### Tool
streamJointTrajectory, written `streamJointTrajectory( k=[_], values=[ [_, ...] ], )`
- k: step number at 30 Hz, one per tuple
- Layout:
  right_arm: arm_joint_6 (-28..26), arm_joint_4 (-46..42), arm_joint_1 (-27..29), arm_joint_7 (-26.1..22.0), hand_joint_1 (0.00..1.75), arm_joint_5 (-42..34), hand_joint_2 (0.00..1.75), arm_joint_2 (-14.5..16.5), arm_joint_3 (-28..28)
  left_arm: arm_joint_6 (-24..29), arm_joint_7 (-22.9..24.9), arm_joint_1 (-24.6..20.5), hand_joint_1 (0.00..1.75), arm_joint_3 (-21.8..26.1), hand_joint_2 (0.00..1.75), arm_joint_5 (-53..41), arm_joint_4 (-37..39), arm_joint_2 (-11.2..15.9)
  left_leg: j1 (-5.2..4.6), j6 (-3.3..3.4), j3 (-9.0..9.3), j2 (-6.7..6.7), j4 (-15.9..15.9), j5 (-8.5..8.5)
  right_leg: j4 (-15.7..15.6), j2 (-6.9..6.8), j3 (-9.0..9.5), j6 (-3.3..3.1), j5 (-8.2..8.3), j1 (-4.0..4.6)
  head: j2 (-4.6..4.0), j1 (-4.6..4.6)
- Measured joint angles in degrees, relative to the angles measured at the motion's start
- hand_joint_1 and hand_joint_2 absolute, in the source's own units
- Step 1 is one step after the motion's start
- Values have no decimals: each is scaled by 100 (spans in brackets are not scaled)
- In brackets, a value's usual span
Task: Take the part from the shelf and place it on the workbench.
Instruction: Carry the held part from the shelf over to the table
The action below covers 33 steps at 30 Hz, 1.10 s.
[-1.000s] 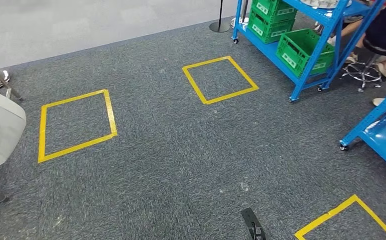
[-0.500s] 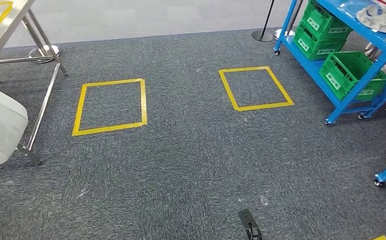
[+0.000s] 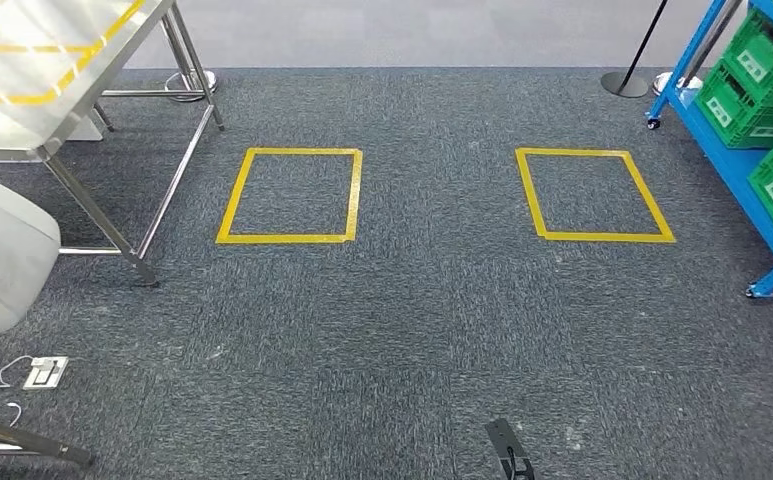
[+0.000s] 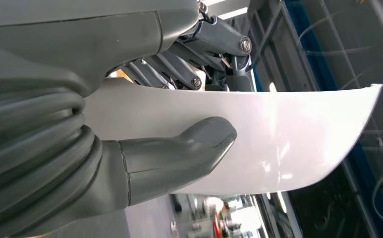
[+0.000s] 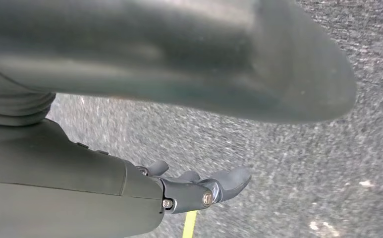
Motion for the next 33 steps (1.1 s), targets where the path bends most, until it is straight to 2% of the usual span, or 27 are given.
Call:
streamJointTrajectory(
  k=[1, 2, 3, 4, 5, 6, 8, 9, 10, 12, 13, 14, 16, 17, 18, 19, 20, 21, 23, 24, 25, 27, 28, 30, 31, 32, 33],
  values=[
    [4, 0, 12, -7, 0, 1, 0, -2, 0, -1, -15, -4, 175, 1, 175, 29, 14, 16, -3, -21, -184, 147, 397, -204, -1, -89, -2, -18, -7, 8, 0, -13],
    [10, 0, 24, -13, 0, 3, 0, -3, 0, -1, -33, -3, 175, 1, 175, 63, 31, 29, 1, -41, -351, 209, 770, -359, 1, -184, -4, -26, -13, 15, 0, -15],
    [14, 0, 30, -18, 0, 6, 0, -4, 0, -2, -50, 0, 175, 1, 175, 93, 51, 47, 4, -54, -444, 229, 993, -416, 2, -281, -5, -30, -19, 18, 0, -15],
    [17, 0, 31, -22, 0, 8, 0, -4, 0, -2, -64, 1, 175, 1, 175, 122, 69, 67, 5, -62, -424, 243, 995, -363, 5, -375, -3, -29, -26, 18, 0, -16],
    [18, 0, 26, -21, 0, 10, 0, -4, 0, -2, -75, 1, 175, 1, 175, 144, 81, 86, 6, -65, -279, 276, 759, -216, 11, -462, 4, -22, -37, 17, 0, -17],
    [17, 0, 19, -18, 0, 10, 0, -3, 0, -2, -83, 0, 175, 1, 175, 155, 87, 98, 4, -60, -44, 360, 355, -26, 21, -544, 16, -10, -55, 17, 0, -17],
    [16, 0, 5, -12, 0, 10, 0, -2, 0, 0, -93, -5, 175, 1, 175, 169, 87, 107, -27, 16, 363, 569, -346, 197, 54, -679, 37, 39, -104, 44, 0, -13],
    [15, 0, 0, -11, 0, 11, 0, -2, 0, 3, -96, -7, 175, 0, 175, 169, 86, 110, -40, 69, 452, 620, -512, 230, 67, -736, 47, 65, -124, 59, 0, -6],
    [14, 0, -4, -12, 0, 11, 0, -2, 0, 10, -98, -7, 175, -1, 175, 169, 87, 118, -56, 124, 462, 600, -547, 219, 72, -794, 57, 92, -138, 73, 0, 0],
    [20, 0, -15, -21, 0, 14, 0, -5, 0, 33, -98, -6, 175, -1, 175, 169, 89, 151, -42, 201, 450, 455, -566, 244, 79, -863, 79, 150, -167, 64, 0, 6],
    [28, 0, -19, -31, 0, 15, 0, -7, 0, 47, -102, -11, 175, -1, 175, 172, 90, 169, -28, 231, 454, 394, -580, 255, 136, -775, 65, 186, -220, 51, 0, 6],
    [40, 0, -22, -45, 0, 17, 0, -9, 0, 62, -104, -19, 175, -1, 175, 178, 91, 185, -9, 260, 458, 337, -595, 269, 303, -612, -7, 221, -330, 33, 0, 14],
    [56, 0, -11, -68, 0, 19, 0, -16, 0, 87, -108, -33, 175, -1, 175, 196, 97, 199, 11, 295, 446, 217, -602, 284, 998, -243, -340, 272, -677, 0, 0, 33],
    [60, 0, -2, -73, 0, 19, 0, -20, 0, 95, -107, -33, 175, -1, 175, 204, 102, 202, 12, 304, 434, 148, -597, 287, 1400, -160, -544, 283, -836, -8, 0, 43],
    [60, 0, 8, -75, 0, 18, 0, -25, 0, 100, -108, -28, 175, -1, 175, 210, 105, 203, 12, 305, 424, 70, -590, 289, 1690, -132, -703, 287, -905, -12, 0, 45],
    [59, 0, 12, -75, 0, 18, 0, -28, 0, 104, -108, -23, 175, -1, 175, 213, 109, 204, 15, 302, 418, -12, -579, 290, 1785, -122, -773, 285, -866, -14, 0, 46],
    [58, 0, 11, -75, 0, 18, 0, -28, 0, 111, -107, -20, 175, -1, 175, 215, 110, 206, 20, 293, 417, -95, -567, 291, 1625, -106, -721, 278, -709, -20, 0, 48],
    [57, 0, 8, -75, 0, 20, 0, -28, 0, 120, -105, -18, 175, -1, 175, 215, 109, 210, 28, 279, 417, -180, -554, 291, 1284, -54, -578, 273, -483, -31, 0, 48],
    [57, 1, 5, -76, 0, 27, 0, -28, 0, 146, -104, -22, 175, -1, 175, 215, 99, 219, 39, 220, 398, -333, -530, 294, 498, 230, -235, 264, -153, -64, 0, 48],
    [60, 1, 6, -76, 0, 33, 0, -28, 0, 161, -104, -26, 175, -1, 175, 215, 93, 228, 39, 179, 377, -399, -529, 305, 274, 333, -139, 258, -92, -72, 0, 48],
    [62, 2, 7, -76, 0, 39, 0, -28, 0, 175, -103, -27, 175, 1, 175, 217, 87, 243, 41, 131, 356, -467, -542, 322, 183, 389, -106, 241, -92, -68, 0, 49],
    [67, 2, 5, -76, 0, 52, 0, -28, -1, 197, -100, -18, 175, 7, 175, 224, 80, 297, 52, 37, 319, -595, -592, 371, 161, 257, -89, 173, -67, -54, 0, 50],
    [69, 2, 2, -77, 0, 58, 0, -27, -1, 205, -100, -10, 175, 14, 175, 228, 76, 332, 48, 4, 295, -555, -583, 366, 142, 186, -79, 126, -47, -57, 0, 47],
    [69, 2, 4, -76, 0, 67, 0, -26, -2, 216, -99, -11, 175, 28, 175, 232, 69, 393, 21, -32, 126, -218, -264, 165, 103, 26, -70, 40, -16, -66, 0, 25],
    [66, 2, 10, -76, 0, 70, 0, -26, -2, 218, -98, -12, 175, 33, 175, 233, 68, 407, 7, -37, -27, 8, 78, -28, 100, -55, -71, 10, -16, -46, 0, 13],
    [63, 2, 19, -75, 0, 72, 0, -26, -2, 219, -96, -14, 175, 36, 175, 234, 68, 415, 2, -42, -203, 148, 475, -223, 101, -142, -74, -11, -23, -25, 0, 5],
    [61, 2, 27, -74, 0, 74, 0, -26, -2, 219, -93, -11, 175, 36, 175, 237, 71, 420, 2, -45, -347, 208, 815, -360, 103, -235, -76, -24, -31, -5, 0, 5]
  ],
)
